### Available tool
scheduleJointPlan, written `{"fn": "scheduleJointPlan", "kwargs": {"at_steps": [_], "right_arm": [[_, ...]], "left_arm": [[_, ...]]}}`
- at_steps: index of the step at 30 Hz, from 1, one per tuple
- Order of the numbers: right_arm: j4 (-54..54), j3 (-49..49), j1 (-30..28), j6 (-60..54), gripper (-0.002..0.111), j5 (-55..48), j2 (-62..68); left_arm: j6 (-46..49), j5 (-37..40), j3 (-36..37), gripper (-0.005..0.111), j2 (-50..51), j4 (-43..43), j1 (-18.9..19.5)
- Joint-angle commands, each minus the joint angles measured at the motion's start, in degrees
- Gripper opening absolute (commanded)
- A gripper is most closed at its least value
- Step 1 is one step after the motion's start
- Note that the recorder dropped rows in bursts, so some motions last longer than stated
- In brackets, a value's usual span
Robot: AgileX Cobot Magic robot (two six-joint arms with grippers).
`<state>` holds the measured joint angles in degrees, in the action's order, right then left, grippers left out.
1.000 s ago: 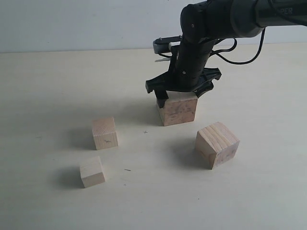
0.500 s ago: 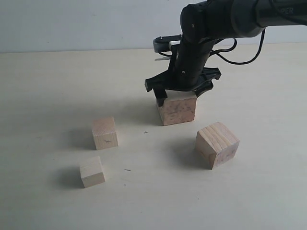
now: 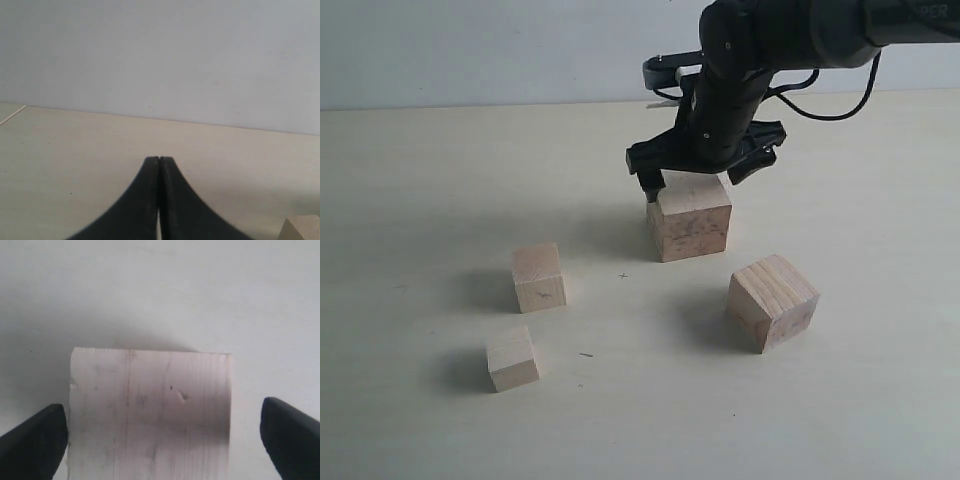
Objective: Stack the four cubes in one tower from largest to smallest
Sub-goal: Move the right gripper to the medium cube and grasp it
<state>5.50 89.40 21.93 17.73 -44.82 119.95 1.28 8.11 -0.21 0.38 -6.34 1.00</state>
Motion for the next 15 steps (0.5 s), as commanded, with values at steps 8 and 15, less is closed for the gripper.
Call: {"fn": "scheduleJointPlan", "kwargs": {"at_steps": [8, 15], "right_arm": [[-3.45, -1.71, 0.06, -8.88, 0.099, -9.42, -10.17], [-5.5, -13.26, 0.06, -12.71, 0.099, -9.09, -20.85]], "left_arm": [[0.07, -0.04, 0.21, 0.0, -0.38, -0.32, -0.38], [0.19, -0.04, 0.21, 0.0, -0.38, -0.32, -0.38]]}}
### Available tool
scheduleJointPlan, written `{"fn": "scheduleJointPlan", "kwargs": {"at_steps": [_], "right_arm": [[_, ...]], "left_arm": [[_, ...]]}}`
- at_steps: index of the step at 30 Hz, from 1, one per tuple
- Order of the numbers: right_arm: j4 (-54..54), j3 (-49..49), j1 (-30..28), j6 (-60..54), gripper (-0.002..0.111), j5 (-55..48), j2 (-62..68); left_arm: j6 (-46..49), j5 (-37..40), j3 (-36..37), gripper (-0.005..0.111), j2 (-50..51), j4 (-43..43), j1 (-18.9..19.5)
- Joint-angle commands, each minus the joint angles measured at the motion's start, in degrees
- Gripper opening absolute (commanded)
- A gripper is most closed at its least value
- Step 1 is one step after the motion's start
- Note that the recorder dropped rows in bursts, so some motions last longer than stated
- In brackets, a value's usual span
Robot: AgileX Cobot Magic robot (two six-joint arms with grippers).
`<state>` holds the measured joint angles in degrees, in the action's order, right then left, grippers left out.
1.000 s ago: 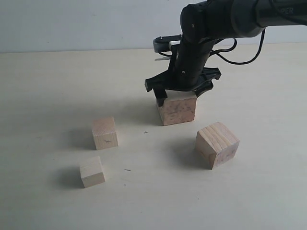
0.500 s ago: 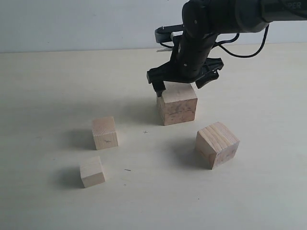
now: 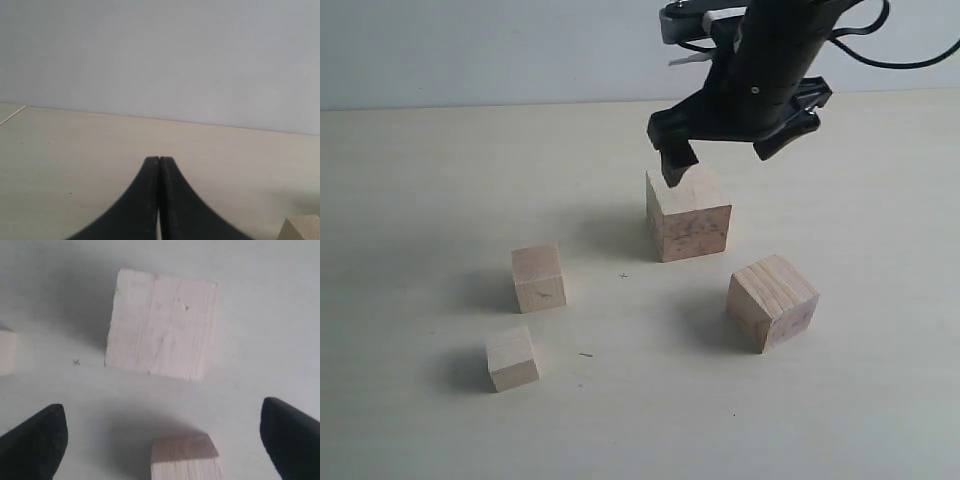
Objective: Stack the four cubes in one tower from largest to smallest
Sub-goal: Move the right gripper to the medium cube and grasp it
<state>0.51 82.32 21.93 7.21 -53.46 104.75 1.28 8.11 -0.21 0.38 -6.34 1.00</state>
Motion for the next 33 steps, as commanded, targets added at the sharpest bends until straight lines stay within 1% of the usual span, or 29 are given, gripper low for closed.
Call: {"fn": "scheduleJointPlan", "kwargs": {"at_steps": [1, 7, 10, 15, 18, 33], "right_arm": [[-0.51, -7.88, 0.06, -2.19, 0.099, -0.18, -6.94], [-0.51, -17.19, 0.06, -3.12, 0.099, 0.91, -13.41], [-0.51, -19.93, 0.06, -4.16, 0.099, 1.31, -13.68], [-0.51, -23.22, 0.06, -4.16, 0.099, 5.42, -13.37], [-0.51, -24.25, 0.06, -4.56, 0.099, 7.76, -12.21], [0.98, -24.25, 0.06, -5.59, 0.099, 11.81, -2.14]], "left_arm": [[0.19, -0.04, 0.21, 0.0, -0.38, -0.32, -0.38], [0.19, -0.04, 0.21, 0.0, -0.38, -0.32, -0.38], [0.05, -0.04, 0.21, 0.0, -0.38, -0.32, -0.38], [0.05, -0.04, 0.21, 0.0, -0.38, -0.32, -0.38], [0.05, -0.04, 0.21, 0.0, -0.38, -0.32, -0.38], [0.07, -0.04, 0.21, 0.0, -0.38, -0.32, -0.38]]}}
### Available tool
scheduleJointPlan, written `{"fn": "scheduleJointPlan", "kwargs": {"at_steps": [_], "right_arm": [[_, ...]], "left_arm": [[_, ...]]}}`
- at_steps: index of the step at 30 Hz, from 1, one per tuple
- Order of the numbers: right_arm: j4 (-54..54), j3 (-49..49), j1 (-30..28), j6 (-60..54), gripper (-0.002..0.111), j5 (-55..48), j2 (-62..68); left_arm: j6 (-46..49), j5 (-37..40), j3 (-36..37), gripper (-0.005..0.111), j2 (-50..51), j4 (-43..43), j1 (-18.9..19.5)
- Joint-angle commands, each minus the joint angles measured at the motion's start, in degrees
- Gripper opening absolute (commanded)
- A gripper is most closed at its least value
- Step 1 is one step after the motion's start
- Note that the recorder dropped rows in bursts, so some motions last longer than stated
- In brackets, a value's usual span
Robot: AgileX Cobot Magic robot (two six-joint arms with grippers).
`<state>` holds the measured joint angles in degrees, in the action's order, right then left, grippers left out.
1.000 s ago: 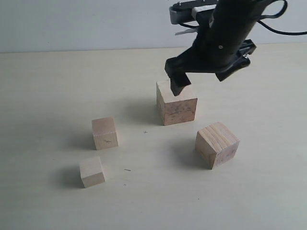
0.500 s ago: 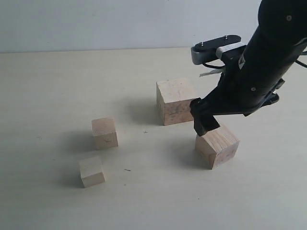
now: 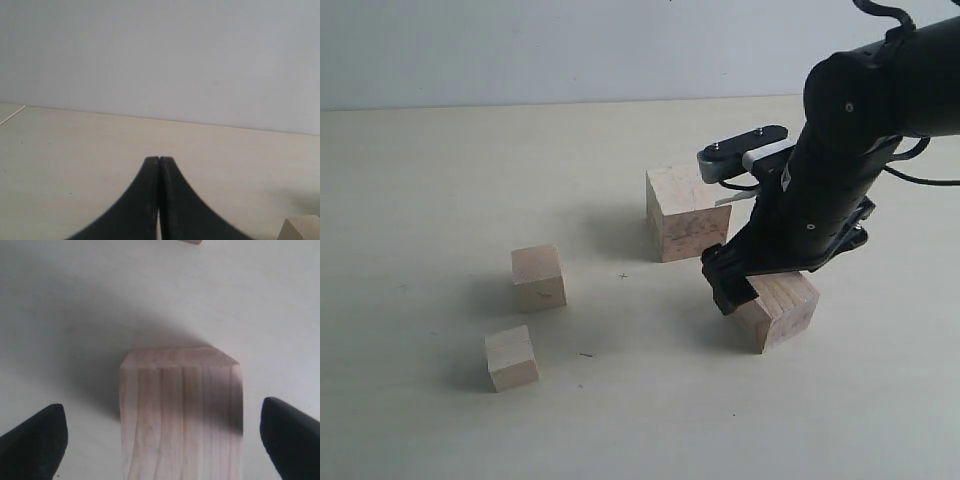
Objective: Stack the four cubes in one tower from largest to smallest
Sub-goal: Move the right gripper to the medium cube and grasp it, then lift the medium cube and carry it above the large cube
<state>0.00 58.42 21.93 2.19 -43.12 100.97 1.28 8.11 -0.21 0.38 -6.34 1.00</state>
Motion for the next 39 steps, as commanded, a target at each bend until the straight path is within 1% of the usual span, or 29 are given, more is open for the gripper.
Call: {"fn": "scheduleJointPlan", "kwargs": {"at_steps": [1, 9, 11, 13, 14, 19, 21, 25, 30, 31, 37, 39], "right_arm": [[1.92, -0.34, 0.06, -0.57, 0.099, 1.56, 1.87], [2.38, -0.34, 0.06, -0.46, 0.099, 2.5, 4.49], [2.48, -0.34, 0.06, -0.46, 0.096, 2.5, 4.49], [2.48, -0.34, 0.06, -0.46, 0.09, 2.5, 4.49], [2.48, -0.34, 0.06, -0.34, 0.085, 2.6, 4.49], [2.48, -0.34, 0.06, 0.69, 0.053, 2.93, 4.49], [2.48, -0.34, 0.06, 0.69, 0.043, 2.93, 4.49], [2.48, -0.34, 0.06, 0.69, 0.025, 2.43, 3.62], [1.38, 0.43, 0.06, 0.69, 0.002, 1.21, -1.58], [1.38, 1.13, 0.06, 0.69, 0.0, -0.11, -2.9], [-1.25, 9.3, 0.06, 0.47, 0.0, -12.51, -7.4], [-2.51, 12.76, 0.06, 0.47, 0.0, -14.8, -8.18]], "left_arm": [[0.07, -0.04, 0.21, 0.0, -0.38, -0.32, -0.38], [0.22, -0.04, 0.21, 0.0, -0.38, -0.32, -0.38], [0.22, -0.04, 0.21, 0.0, -0.38, -0.32, -0.38], [0.22, -0.04, 0.21, 0.0, -0.38, -0.32, -0.38], [0.22, -0.04, 0.21, 0.0, -0.38, -0.32, -0.38], [0.06, -0.04, 0.21, 0.0, -0.38, -0.32, -0.38], [0.06, -0.04, 0.21, 0.0, -0.38, -0.32, -0.38], [0.06, -0.04, 0.21, 0.0, -0.38, -0.32, -0.38], [0.23, -0.04, 0.21, 0.0, -0.38, -0.32, -0.38], [0.23, -0.04, 0.21, 0.0, -0.38, -0.32, -0.38], [0.23, -0.04, 0.21, 0.0, -0.38, -0.32, -0.38], [0.23, -0.04, 0.21, 0.0, -0.38, -0.32, -0.38]]}}
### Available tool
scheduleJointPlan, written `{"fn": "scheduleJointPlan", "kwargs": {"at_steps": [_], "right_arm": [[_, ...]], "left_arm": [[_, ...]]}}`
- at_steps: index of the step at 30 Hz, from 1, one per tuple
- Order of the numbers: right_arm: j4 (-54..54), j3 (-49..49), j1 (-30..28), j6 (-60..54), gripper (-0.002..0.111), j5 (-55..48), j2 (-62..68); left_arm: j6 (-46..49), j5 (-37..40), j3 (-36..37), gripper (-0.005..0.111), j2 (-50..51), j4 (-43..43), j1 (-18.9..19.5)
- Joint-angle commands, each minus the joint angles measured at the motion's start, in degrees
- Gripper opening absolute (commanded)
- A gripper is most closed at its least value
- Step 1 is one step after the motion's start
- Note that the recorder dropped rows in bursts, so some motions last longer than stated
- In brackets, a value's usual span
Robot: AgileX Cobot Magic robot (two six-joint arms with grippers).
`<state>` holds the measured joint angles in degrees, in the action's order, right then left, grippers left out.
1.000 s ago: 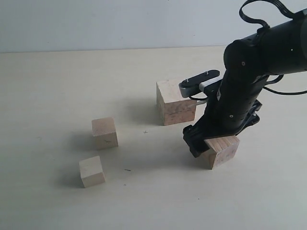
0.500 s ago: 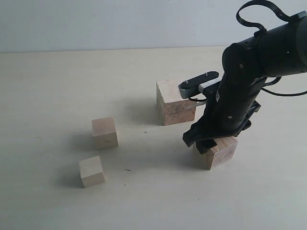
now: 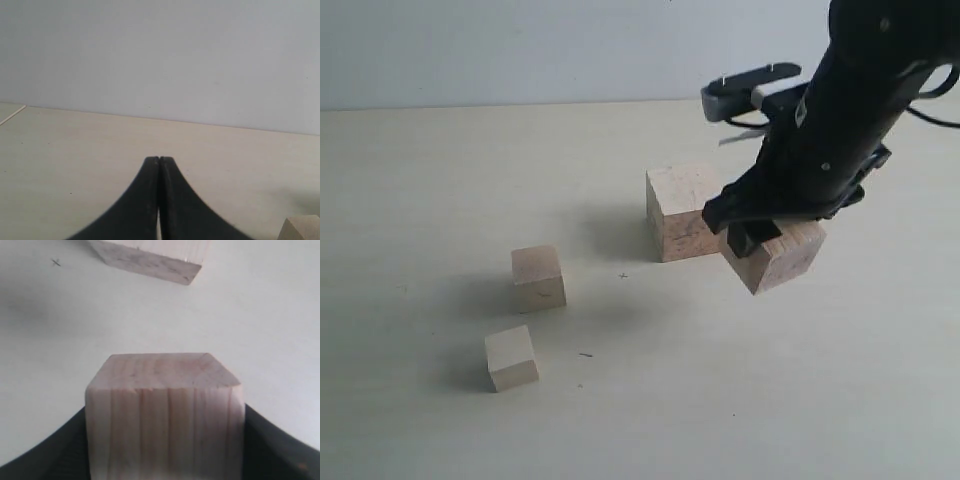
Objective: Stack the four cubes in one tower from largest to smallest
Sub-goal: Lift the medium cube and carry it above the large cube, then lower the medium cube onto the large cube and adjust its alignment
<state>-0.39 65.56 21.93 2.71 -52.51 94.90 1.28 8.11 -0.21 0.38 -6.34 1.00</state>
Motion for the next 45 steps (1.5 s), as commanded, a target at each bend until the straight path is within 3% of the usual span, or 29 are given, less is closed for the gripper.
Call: {"fn": "scheduleJointPlan", "kwargs": {"at_steps": [1, 13, 20, 38, 45], "right_arm": [[-3.35, 7.4, 0.06, -0.04, 0.0, -6.12, -2.22], [-7.06, 22.08, 0.06, 0.42, 0.0, -6.26, 6.14], [-1.89, 32.04, 0.06, 2.13, 0.0, -9.3, 15.86], [0.39, 33.97, 0.06, 4.03, 0.0, -7.38, 21.15], [-0.31, 37.32, 0.06, 4.65, 0.0, -11.85, 23.72]], "left_arm": [[0.23, -0.04, 0.21, 0.0, -0.38, -0.32, -0.38], [0.2, -0.04, 0.21, 0.0, -0.38, -0.32, -0.38], [0.06, -0.04, 0.21, 0.0, -0.38, -0.32, -0.38], [0.04, -0.04, 0.21, 0.0, -0.38, -0.32, -0.38], [0.04, -0.04, 0.21, 0.0, -0.38, -0.32, -0.38]]}}
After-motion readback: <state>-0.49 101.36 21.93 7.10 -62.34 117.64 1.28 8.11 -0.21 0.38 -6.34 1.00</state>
